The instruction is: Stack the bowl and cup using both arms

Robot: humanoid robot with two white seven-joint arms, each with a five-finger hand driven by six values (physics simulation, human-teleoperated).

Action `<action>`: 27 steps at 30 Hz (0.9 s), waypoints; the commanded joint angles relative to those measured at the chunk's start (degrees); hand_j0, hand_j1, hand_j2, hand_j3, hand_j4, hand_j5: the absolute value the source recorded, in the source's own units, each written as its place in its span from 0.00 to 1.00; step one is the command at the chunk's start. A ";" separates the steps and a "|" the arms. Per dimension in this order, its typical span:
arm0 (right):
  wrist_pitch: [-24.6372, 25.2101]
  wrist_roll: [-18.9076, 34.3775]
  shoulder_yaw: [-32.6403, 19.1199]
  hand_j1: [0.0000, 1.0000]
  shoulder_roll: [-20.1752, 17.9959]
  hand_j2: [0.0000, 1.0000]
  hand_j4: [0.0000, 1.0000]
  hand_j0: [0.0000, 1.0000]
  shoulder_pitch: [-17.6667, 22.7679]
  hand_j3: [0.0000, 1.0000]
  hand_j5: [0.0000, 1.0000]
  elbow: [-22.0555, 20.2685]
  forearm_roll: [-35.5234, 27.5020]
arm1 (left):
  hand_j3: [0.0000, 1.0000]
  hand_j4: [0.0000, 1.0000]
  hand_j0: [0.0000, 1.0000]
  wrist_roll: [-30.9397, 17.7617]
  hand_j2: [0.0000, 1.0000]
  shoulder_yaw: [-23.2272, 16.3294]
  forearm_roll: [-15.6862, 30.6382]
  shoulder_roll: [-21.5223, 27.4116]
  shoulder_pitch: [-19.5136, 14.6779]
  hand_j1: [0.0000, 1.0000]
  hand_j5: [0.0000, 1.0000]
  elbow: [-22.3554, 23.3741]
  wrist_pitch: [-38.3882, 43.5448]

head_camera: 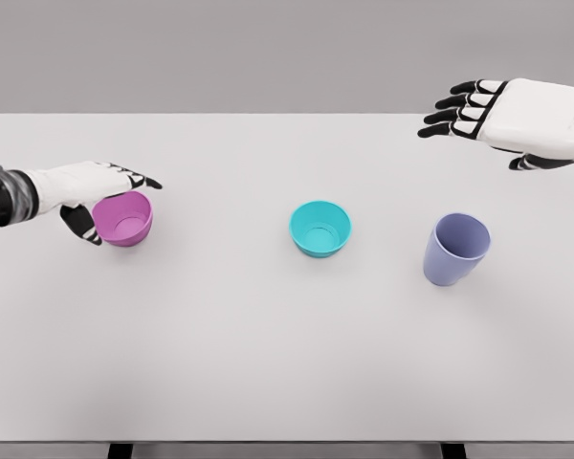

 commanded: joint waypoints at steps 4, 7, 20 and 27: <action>0.16 -0.03 -0.01 1.00 -0.06 1.00 1.00 1.00 0.00 1.00 1.00 0.09 -0.18 | 1.00 1.00 1.00 0.02 1.00 -1.36 0.14 -0.15 -0.35 1.00 1.00 0.60 -0.01; 0.16 -0.03 -0.01 1.00 -0.06 1.00 1.00 1.00 0.00 1.00 1.00 0.09 -0.18 | 1.00 1.00 1.00 0.02 1.00 -2.77 0.93 -0.15 -1.67 1.00 1.00 1.39 -0.01; 0.16 -0.03 -0.01 1.00 0.03 1.00 1.00 1.00 0.00 1.00 1.00 0.09 -0.18 | 1.00 1.00 1.00 0.02 1.00 -5.76 3.04 0.03 -3.69 1.00 1.00 2.19 -0.01; 0.16 -0.03 -0.01 1.00 0.03 1.00 1.00 1.00 0.00 1.00 1.00 0.09 -0.18 | 1.00 1.00 1.00 0.02 1.00 -5.85 2.95 -0.15 -3.87 1.00 1.00 3.59 -0.01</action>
